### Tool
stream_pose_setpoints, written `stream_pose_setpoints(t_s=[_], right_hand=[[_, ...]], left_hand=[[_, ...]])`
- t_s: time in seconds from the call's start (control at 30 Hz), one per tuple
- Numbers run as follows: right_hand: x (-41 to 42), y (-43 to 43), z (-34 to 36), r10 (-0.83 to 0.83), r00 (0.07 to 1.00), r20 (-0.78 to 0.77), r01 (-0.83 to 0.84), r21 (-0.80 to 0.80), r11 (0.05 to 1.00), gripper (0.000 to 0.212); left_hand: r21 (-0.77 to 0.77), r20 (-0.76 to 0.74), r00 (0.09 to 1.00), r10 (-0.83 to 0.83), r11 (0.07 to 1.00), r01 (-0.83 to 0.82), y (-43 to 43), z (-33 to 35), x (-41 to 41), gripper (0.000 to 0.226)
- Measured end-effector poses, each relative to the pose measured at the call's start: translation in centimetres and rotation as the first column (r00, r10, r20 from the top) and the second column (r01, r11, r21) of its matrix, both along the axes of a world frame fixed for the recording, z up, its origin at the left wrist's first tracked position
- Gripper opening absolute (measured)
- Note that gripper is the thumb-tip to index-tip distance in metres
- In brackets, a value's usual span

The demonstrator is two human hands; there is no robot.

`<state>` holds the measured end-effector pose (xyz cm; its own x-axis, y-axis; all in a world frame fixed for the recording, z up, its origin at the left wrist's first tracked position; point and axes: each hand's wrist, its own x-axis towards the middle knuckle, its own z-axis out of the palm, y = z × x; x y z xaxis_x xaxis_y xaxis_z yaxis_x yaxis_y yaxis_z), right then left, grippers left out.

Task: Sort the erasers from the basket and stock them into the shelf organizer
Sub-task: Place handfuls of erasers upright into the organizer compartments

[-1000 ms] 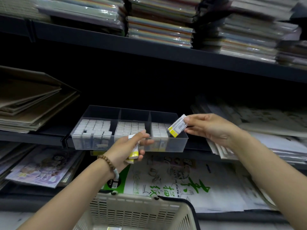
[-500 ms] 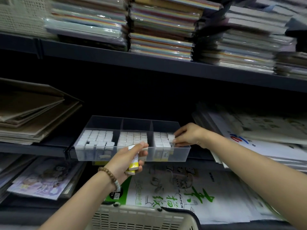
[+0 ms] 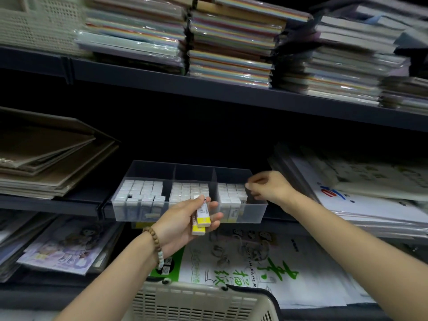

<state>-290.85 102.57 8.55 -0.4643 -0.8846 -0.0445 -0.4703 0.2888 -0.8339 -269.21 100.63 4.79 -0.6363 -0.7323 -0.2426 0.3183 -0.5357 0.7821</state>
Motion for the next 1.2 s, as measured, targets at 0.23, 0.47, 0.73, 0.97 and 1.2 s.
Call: stream_pose_setpoints(t_s=[0.23,0.47,0.73,0.97,1.2], right_hand=[[4.5,4.9,-1.3,0.299,0.916,0.267,-0.281,-0.103,0.954,0.020],[4.6,6.0,-3.1,0.326,0.837,0.439,-0.308,-0.114,0.945,0.022],[2.2,5.9,-2.6,0.283,0.709,0.646,-0.180,-0.222,0.958,0.031],[3.9,5.8,-3.7,0.311,0.668,0.676,-0.219,-0.220,0.951,0.020],[4.8,5.3,-4.0,0.234,0.675,0.700,-0.088,-0.239,0.967,0.026]], left_hand=[[-0.270,0.276,0.959,-0.066,0.952,0.143,1.1,-0.5,-1.0,0.040],[-0.211,0.269,0.942,-0.199,0.943,0.259,1.5,-0.6,-1.5,0.042],[-0.246,0.227,0.970,-0.087,0.959,0.143,-0.2,-0.6,0.5,0.020],[-0.307,0.279,0.959,0.053,0.951,0.037,0.8,-1.0,-1.1,0.021],[-0.373,0.245,0.967,-0.062,0.915,0.153,0.6,-0.8,-0.7,0.042]])
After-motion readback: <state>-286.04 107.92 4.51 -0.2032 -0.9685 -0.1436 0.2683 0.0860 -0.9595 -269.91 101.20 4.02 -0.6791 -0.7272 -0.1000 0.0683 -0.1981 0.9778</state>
